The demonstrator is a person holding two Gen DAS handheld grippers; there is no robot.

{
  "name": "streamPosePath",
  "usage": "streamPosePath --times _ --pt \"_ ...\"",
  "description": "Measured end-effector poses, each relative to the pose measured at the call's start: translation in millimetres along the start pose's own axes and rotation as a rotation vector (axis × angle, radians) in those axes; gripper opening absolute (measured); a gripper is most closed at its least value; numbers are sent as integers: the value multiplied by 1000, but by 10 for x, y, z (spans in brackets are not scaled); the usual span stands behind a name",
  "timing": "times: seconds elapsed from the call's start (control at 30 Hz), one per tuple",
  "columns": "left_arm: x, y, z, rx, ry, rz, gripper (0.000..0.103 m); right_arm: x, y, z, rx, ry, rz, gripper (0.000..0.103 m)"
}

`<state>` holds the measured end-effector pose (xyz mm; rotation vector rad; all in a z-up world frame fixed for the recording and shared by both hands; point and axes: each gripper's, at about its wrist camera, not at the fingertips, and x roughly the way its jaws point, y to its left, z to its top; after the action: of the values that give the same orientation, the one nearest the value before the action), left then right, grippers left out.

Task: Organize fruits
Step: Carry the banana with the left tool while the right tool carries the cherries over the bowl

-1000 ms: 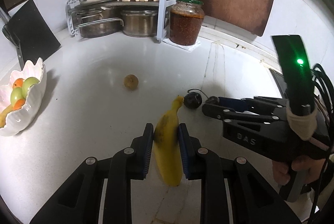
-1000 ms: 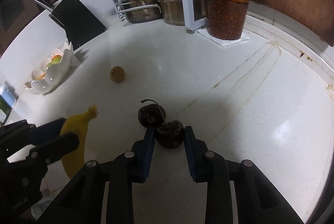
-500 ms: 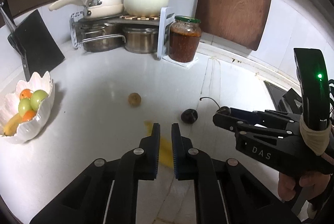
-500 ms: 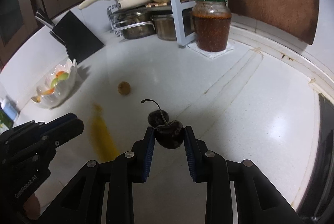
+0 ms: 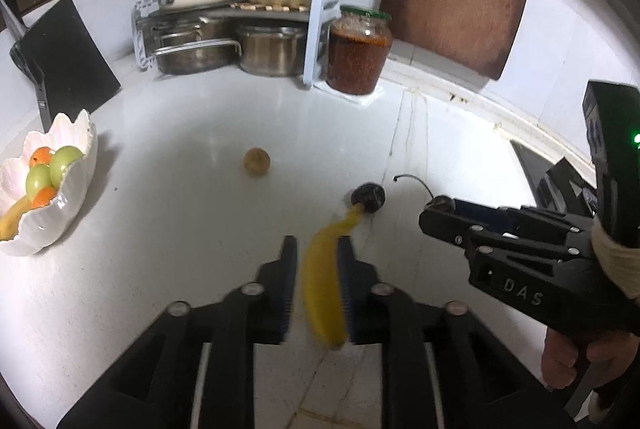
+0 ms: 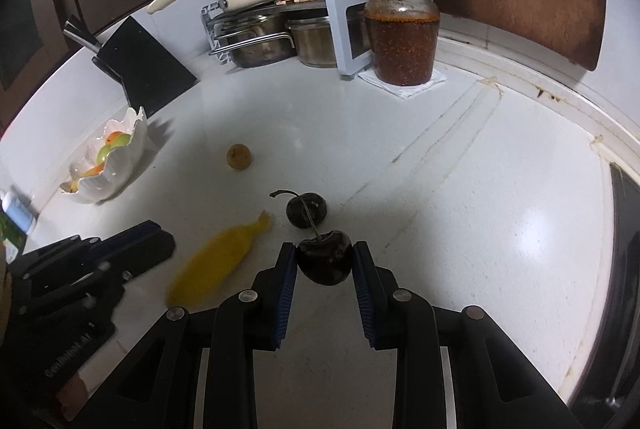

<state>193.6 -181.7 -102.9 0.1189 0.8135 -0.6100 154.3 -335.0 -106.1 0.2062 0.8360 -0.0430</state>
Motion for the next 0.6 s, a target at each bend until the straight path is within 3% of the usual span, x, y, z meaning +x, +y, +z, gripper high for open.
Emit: streamPosePath --times 0.1,0.43,0.6 --pt "76 -18 -22 13 17 4 34 1 -6 -5 1 1 -3 30" --pt "297 -124 -103 39 91 -43 35 -1 -107 -56 17 9 -19 30" --pt "351 -169 -117 84 99 -21 37 -6 -141 -85 24 14 -26 30"
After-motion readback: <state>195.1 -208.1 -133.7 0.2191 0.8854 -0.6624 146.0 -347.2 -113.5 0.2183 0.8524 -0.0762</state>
